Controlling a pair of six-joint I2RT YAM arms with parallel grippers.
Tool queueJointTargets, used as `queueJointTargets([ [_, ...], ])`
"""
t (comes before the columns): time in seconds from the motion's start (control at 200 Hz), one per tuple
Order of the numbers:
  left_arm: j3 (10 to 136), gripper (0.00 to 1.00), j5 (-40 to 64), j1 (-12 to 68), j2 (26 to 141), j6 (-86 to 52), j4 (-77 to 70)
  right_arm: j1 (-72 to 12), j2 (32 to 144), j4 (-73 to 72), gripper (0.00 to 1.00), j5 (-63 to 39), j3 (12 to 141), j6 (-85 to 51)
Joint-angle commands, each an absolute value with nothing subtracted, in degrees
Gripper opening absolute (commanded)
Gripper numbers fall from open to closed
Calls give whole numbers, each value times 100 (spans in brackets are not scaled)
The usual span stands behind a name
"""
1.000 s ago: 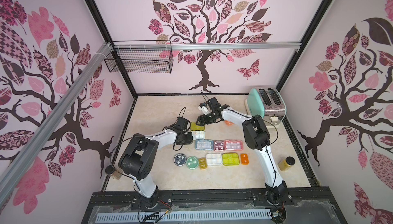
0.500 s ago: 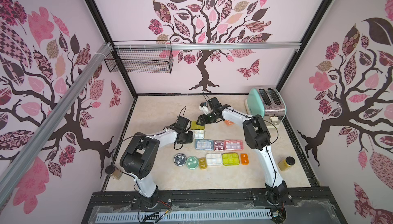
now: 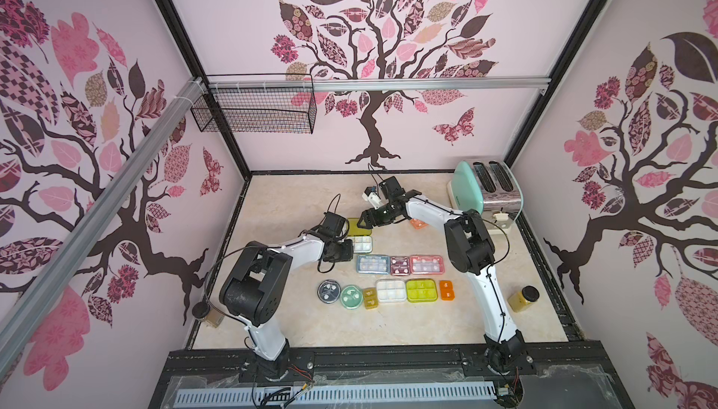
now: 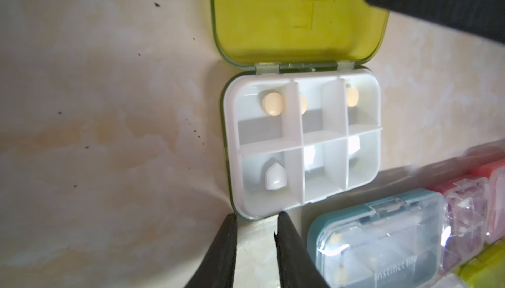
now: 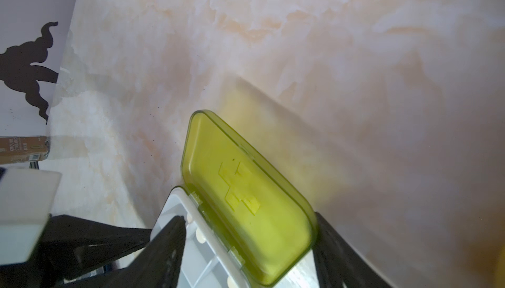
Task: Close pillboxes
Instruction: Close the lid on the pillbox.
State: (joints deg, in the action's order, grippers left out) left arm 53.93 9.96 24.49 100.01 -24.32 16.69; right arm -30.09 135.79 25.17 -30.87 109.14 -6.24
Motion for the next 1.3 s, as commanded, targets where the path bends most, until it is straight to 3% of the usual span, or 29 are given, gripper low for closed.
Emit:
queueJointTargets([
  [0.0, 5352, 28, 905, 2461, 10250, -2382, 1875, -3041, 13211, 2619, 74, -3295, 10955, -633],
  [0.615, 5346, 28, 840, 2477, 9981, -2417, 1949, -3041, 12640, 2067, 72, -4134, 9950, -740],
  [0.875, 4768, 30, 978, 2942, 8588, -2681, 2512, -3041, 12329, 1720, 73, -3753, 9304, -973],
  [0.97, 4629, 37, 837, 2931, 8228, -2771, 2571, -3041, 12281, 1688, 74, -3395, 9195, -1250],
  [1.221, 5113, 69, 1303, 2286, 8602, -2712, 2345, -3050, 12089, 1522, 69, -2911, 8772, -1767],
  [1.296, 5267, 71, 1274, 2175, 8824, -2707, 2188, -3067, 12081, 1458, 67, -2901, 8693, -1866],
])
